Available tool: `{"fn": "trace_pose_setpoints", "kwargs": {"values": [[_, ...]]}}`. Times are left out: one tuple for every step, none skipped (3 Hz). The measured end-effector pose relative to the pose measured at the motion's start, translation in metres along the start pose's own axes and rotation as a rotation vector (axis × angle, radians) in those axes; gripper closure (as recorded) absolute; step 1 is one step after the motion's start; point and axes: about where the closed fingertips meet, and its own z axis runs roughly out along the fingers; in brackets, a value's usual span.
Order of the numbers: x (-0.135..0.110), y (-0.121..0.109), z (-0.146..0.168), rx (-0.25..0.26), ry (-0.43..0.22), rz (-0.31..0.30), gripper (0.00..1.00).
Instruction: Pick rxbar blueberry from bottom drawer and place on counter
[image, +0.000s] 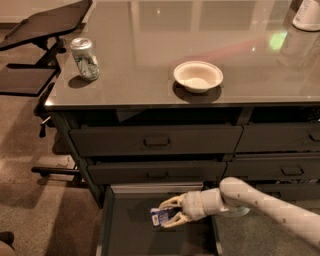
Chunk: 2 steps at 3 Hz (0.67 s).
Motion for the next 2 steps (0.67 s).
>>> {"fn": "trace_pose_setpoints", "kwargs": {"values": [[-0.068, -0.027, -0.051, 0.035, 0.027, -0.054, 1.0], [-0.128, -0.065, -0.097, 0.07, 0.082, -0.099, 1.0]]}}
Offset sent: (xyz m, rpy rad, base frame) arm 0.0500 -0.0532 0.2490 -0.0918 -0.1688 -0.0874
